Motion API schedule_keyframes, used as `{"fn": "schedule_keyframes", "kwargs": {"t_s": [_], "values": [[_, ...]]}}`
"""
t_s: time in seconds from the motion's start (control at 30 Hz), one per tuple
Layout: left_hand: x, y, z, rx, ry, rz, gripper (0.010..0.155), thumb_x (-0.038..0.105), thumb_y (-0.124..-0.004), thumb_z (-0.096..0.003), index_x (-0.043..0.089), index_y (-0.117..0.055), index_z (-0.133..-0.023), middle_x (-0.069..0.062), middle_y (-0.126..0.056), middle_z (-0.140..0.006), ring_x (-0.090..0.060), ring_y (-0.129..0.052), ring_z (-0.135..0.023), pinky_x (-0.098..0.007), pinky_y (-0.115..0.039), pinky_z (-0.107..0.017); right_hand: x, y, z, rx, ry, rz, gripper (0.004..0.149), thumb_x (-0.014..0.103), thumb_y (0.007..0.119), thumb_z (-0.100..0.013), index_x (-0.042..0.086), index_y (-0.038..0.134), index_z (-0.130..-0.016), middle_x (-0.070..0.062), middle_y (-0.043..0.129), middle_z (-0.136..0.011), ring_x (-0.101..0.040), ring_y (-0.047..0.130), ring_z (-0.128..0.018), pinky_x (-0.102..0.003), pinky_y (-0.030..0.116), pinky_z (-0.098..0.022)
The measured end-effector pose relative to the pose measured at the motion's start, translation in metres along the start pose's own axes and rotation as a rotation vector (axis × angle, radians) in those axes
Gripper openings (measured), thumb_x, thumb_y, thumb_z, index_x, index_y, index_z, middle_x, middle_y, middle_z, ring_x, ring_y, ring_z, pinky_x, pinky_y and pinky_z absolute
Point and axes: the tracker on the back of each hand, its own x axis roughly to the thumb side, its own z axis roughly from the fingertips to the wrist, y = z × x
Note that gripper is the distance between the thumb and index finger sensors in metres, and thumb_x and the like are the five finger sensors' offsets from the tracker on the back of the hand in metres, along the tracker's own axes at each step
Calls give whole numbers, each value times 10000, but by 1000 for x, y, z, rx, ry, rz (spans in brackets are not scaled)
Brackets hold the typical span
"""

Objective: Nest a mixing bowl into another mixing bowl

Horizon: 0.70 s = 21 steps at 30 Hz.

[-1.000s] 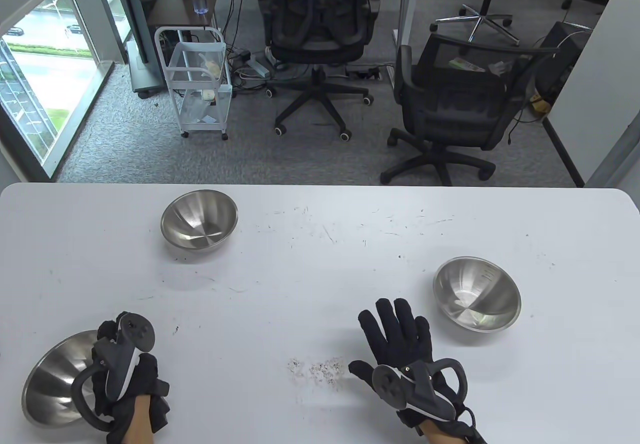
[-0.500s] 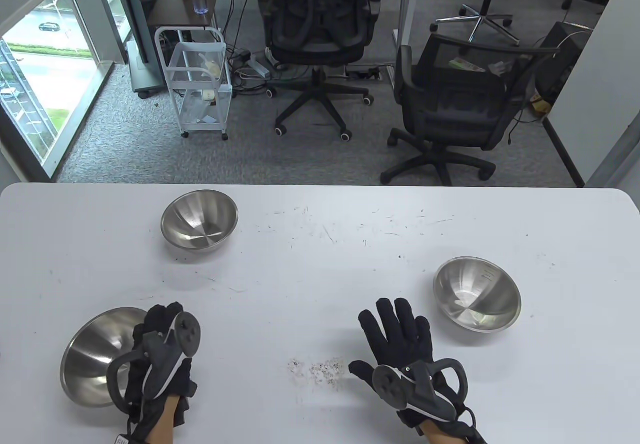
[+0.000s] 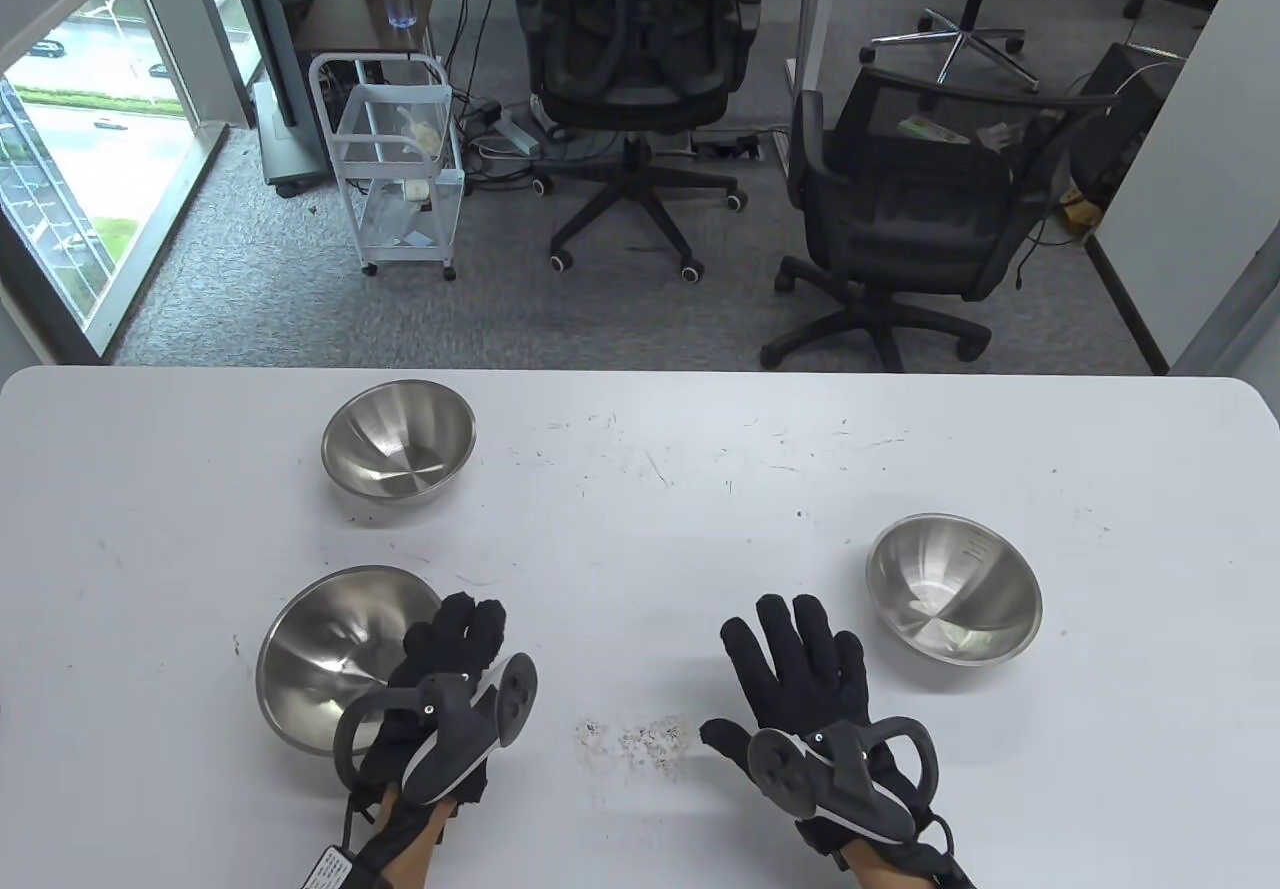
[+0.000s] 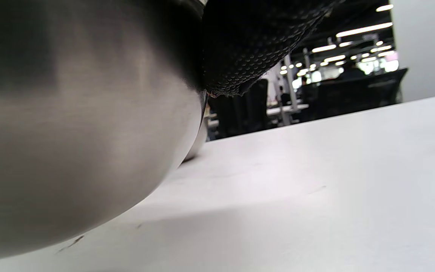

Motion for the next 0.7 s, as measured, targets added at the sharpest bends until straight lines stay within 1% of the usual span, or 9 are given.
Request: {"fn": "schedule_keyframes", "kwargs": {"t_s": [0.2, 0.3, 0.37, 0.4, 0.43, 0.57, 0.7], "values": [[34, 4, 2, 81, -142, 3, 635, 124, -944, -497, 340, -699, -1041, -157, -758, -1068, -111, -1028, -666, -138, -1038, -434, -3, -1, 0, -6, 12, -4, 901, 707, 624, -451, 290, 287, -1175, -147, 318, -1266, -483, 327, -1136, -709, 447, -730], [53, 6, 8, 133, -279, -10, 645, 133, -945, -494, 359, -687, -1040, -125, -761, -1073, -112, -1021, -684, -136, -1040, -448, -6, -1, -1, -3, 22, -8, 901, 708, 623, -450, 292, 287, -1175, -152, 318, -1266, -484, 327, -1136, -709, 446, -731], [62, 6, 12, 145, -341, -10, 658, 141, -946, -493, 371, -673, -1045, -102, -757, -1079, -98, -1019, -696, -129, -1047, -458, -8, -1, -1, -3, 29, -11, 900, 707, 624, -451, 292, 287, -1174, -149, 318, -1266, -482, 328, -1137, -709, 446, -730], [64, 8, 13, 155, -378, -1, 662, 143, -947, -491, 375, -669, -1046, -88, -760, -1079, -124, -1000, -723, -131, -1050, -463, -9, -1, -1, -2, 33, -13, 900, 707, 624, -451, 292, 286, -1174, -151, 317, -1266, -482, 325, -1137, -709, 445, -731], [67, 8, 15, 160, -386, 20, 667, 143, -948, -491, 377, -664, -1048, -74, -758, -1081, -120, -998, -730, -138, -1052, -471, -10, -1, -1, -2, 36, -16, 900, 707, 624, -451, 292, 284, -1174, -152, 318, -1266, -482, 326, -1137, -709, 444, -731], [74, 9, 21, 204, -516, 72, 675, 147, -950, -484, 388, -657, -1043, -28, -755, -1086, -107, -995, -744, -147, -1056, -492, -14, -1, -1, -4, 46, -21, 902, 707, 624, -450, 291, 283, -1174, -146, 315, -1267, -482, 325, -1137, -709, 444, -732], [82, 6, 25, 208, -618, 91, 680, 139, -946, -482, 405, -653, -1035, 26, -747, -1092, -108, -977, -770, -179, -1047, -525, -15, -1, -1, -2, 51, -23, 899, 707, 624, -451, 292, 286, -1174, -149, 317, -1266, -482, 325, -1137, -709, 445, -731]]}}
